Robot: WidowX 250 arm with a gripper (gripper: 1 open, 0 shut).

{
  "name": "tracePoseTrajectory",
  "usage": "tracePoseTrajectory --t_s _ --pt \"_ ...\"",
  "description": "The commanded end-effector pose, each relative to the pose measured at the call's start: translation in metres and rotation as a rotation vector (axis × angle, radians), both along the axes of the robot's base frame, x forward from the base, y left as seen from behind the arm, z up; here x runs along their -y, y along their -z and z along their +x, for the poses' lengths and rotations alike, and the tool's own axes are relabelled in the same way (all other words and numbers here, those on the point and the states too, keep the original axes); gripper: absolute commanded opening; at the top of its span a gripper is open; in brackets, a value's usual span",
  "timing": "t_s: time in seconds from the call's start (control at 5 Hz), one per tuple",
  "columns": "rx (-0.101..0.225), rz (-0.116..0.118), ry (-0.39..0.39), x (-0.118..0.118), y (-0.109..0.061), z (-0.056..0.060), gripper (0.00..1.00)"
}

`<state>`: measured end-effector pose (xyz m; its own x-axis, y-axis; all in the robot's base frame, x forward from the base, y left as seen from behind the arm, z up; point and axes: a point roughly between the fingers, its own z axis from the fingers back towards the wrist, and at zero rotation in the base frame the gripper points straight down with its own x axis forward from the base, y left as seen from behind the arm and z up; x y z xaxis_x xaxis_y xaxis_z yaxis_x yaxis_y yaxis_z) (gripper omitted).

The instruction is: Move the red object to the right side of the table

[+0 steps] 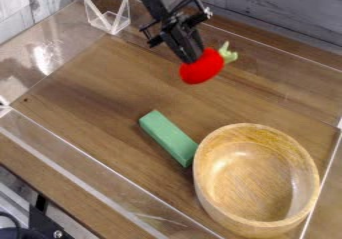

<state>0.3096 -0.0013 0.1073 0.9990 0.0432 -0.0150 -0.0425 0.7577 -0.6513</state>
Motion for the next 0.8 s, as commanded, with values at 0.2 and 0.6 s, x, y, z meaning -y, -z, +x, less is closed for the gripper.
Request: tracePoseTrajectory --t_s 0.2,0.6 --pt "0.115 0.055 0.042 0.054 -0.013 0.013 0.00" --pt "0.161 0.135 0.173 0.075 0.013 0.023 0.00"
